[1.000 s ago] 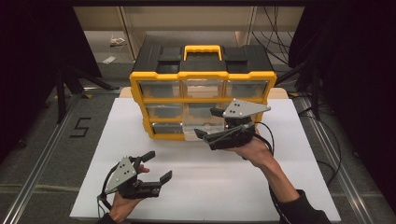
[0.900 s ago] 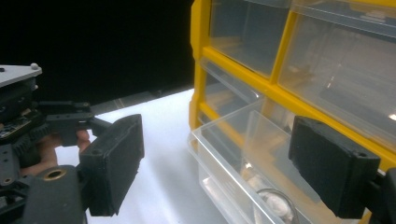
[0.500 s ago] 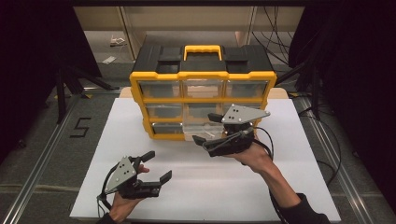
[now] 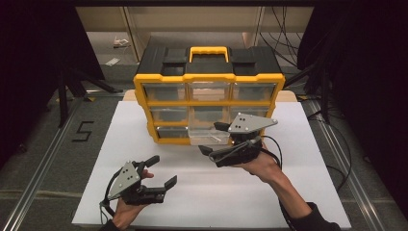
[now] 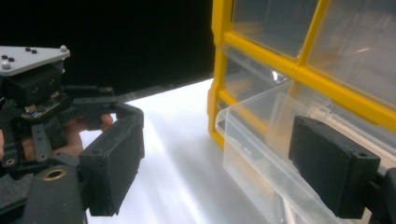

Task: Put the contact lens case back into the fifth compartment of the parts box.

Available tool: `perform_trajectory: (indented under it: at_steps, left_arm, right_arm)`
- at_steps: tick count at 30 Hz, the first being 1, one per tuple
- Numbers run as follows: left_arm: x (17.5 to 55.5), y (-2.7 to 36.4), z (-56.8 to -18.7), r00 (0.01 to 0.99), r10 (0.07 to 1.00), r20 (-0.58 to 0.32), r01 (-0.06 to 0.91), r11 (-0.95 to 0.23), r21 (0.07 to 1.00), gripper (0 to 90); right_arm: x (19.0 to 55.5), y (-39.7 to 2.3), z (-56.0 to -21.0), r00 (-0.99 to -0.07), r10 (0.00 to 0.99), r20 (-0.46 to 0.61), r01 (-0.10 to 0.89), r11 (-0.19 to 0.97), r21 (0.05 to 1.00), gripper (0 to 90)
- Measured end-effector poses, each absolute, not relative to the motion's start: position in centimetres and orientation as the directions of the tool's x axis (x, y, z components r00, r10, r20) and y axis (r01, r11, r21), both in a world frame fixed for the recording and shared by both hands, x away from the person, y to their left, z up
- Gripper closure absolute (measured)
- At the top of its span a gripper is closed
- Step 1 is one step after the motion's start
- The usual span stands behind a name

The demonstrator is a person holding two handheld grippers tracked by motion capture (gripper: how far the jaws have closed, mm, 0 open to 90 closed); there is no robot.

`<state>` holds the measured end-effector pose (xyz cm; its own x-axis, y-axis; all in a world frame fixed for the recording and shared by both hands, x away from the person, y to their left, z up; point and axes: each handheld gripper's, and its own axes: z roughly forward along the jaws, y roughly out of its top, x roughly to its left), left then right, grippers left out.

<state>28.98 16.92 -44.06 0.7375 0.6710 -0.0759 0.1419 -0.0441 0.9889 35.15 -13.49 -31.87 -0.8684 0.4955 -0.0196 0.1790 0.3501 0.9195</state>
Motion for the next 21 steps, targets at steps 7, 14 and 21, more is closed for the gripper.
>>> perform_trajectory:
  at_steps: [7,14,21]
  left_arm:
    - [29.0,16.9,-44.0,0.737,0.671,-0.076,0.141,-0.042,0.989,12.3]
    - [29.0,16.9,-44.0,0.738,0.671,-0.074,0.140,-0.044,0.989,12.3]
    - [29.0,16.9,-44.0,0.736,0.673,-0.075,0.140,-0.043,0.989,12.3]
  right_arm:
    - [34.9,-13.3,-32.3,-0.873,0.488,-0.019,0.183,0.363,0.914,19.3]
    - [34.7,-13.3,-32.6,-0.877,0.481,-0.015,0.188,0.371,0.910,19.6]
    - [34.6,-13.2,-33.2,-0.878,0.479,-0.007,0.200,0.379,0.904,19.7]
